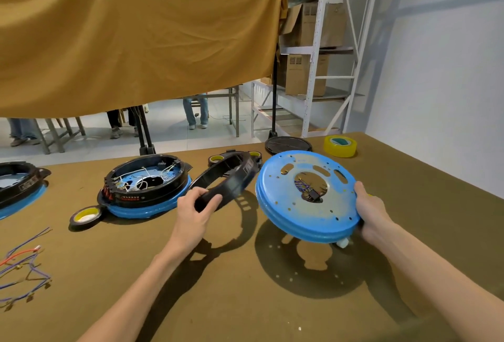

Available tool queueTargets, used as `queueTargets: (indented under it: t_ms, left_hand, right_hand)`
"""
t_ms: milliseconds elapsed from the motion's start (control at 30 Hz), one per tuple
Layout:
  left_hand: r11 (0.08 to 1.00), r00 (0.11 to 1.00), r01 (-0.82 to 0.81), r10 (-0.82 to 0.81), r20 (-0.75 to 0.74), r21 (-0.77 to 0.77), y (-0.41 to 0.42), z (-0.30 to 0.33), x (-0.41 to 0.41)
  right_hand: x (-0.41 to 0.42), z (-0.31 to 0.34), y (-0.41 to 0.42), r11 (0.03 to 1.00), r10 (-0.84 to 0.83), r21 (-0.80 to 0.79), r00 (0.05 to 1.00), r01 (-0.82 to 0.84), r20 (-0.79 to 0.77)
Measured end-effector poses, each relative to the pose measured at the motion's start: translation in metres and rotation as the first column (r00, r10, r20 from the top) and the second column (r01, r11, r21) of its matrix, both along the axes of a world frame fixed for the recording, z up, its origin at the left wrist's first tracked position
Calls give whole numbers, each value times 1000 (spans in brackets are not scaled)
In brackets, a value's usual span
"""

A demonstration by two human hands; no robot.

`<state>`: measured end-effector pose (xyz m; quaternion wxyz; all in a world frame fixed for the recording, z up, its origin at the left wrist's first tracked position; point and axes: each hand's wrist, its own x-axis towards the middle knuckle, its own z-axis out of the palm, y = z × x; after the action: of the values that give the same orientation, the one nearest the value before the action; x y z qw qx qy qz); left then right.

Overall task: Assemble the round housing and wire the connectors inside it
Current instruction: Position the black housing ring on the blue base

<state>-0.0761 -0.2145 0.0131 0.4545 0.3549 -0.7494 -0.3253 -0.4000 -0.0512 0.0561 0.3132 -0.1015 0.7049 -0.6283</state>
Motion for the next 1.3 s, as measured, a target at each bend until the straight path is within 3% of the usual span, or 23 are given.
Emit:
queueTargets:
  t_ms: [100, 267, 467, 567, 633, 733, 900, 967, 1033, 1067, 1133, 1200, 1233, 1300]
  left_hand:
    - [998, 994, 0, 7, -109, 67, 0, 14, -2]
    - [998, 996, -17, 22, -86, 60, 8, 10, -4]
    - [997, 993, -3, 12, 114, -78, 20, -6, 5]
    - [992, 982, 15, 9, 188, -127, 31, -15, 9]
    - [985, 970, 25, 18, 243, -170, 36, -19, 11]
    - [962, 938, 107, -13, 347, -252, 45, -17, 9]
    - [872, 859, 353, -158, 488, -340, 67, -10, -5]
    - [841, 887, 339, -135, 442, -422, 71, -7, -5]
    - [853, 959, 189, -53, 279, -486, 63, -6, 0]
    - [887, 980, 63, 33, 198, -458, 55, -7, 3]
    - [972, 976, -130, 160, 147, -197, 37, -8, 11]
    - [981, 986, -103, 79, 149, 166, 24, -12, 17]
    - [959, 991, -45, 8, 130, 278, 21, -15, 17]
    - [943, 994, 19, -54, 97, 334, 20, -20, 16]
  right_hand:
    - [9, 0, -3, 997, 49, 55, 999, -48, -13]
    - [51, -8, -32, 973, 203, 130, 977, -193, -69]
    - [85, -18, -61, 887, 405, 313, 897, -339, -176]
    - [86, -21, -63, 839, 487, 440, 804, -321, -341]
    - [85, -20, -62, 831, 520, 448, 745, -329, -418]
    - [84, -23, -64, 839, 518, 379, 786, -390, -338]
    - [86, -29, -66, 832, 552, 279, 765, -480, -332]
    - [84, -32, -64, 818, 572, 319, 729, -478, -376]
    - [82, -33, -62, 808, 586, 346, 712, -477, -387]
    - [81, -33, -62, 803, 592, 355, 705, -478, -390]
    - [80, -33, -61, 807, 590, 338, 698, -485, -407]
    - [82, -34, -60, 829, 559, 310, 714, -466, -422]
    - [83, -35, -59, 845, 535, 294, 722, -447, -438]
    - [83, -37, -56, 869, 494, 261, 738, -420, -459]
